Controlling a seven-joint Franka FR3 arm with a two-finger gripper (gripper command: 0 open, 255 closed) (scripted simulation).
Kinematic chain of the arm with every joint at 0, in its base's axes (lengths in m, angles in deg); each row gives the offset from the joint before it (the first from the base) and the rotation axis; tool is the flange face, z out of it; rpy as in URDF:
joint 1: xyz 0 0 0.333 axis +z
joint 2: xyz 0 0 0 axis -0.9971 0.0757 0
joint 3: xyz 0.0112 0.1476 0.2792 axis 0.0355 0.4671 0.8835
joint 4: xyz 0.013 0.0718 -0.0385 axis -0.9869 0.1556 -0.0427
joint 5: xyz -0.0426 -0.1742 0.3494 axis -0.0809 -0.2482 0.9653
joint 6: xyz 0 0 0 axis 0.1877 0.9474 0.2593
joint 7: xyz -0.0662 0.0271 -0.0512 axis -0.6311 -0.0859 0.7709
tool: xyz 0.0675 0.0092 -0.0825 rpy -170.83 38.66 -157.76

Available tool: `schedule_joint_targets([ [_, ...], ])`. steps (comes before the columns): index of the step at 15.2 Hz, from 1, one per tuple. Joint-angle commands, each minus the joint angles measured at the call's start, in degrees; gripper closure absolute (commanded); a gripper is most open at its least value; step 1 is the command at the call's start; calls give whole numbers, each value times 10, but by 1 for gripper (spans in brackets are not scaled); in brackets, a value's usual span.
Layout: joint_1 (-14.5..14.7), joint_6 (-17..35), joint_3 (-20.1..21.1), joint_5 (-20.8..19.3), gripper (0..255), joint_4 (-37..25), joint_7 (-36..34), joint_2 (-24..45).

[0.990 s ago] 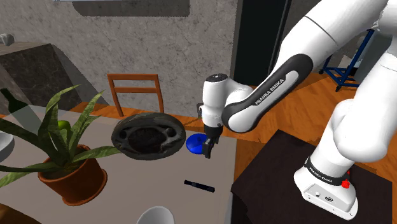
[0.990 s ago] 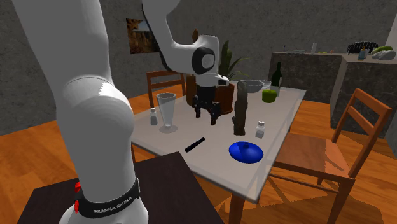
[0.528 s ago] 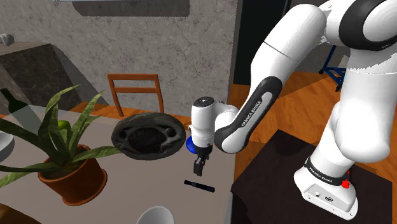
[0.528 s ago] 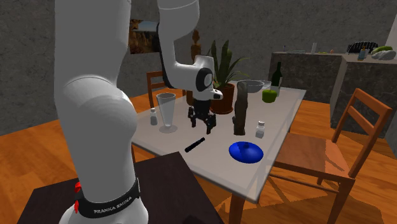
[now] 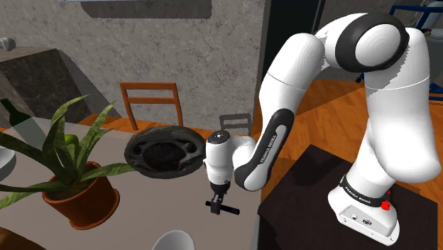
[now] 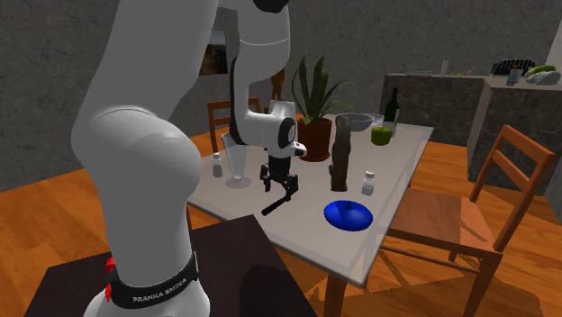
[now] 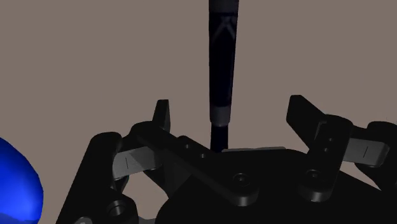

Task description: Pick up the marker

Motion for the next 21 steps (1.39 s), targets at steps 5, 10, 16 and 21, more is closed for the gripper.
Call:
schedule_joint_targets([
  [5,22,33,-27,-22,0,-16,-15,48],
  [10,22,33,-27,-22,255,-16,-15,48],
  [16,22,33,-27,-22,255,-16,-15,48],
  [21,3,4,-3,-4,255,-3,-2,8],
])
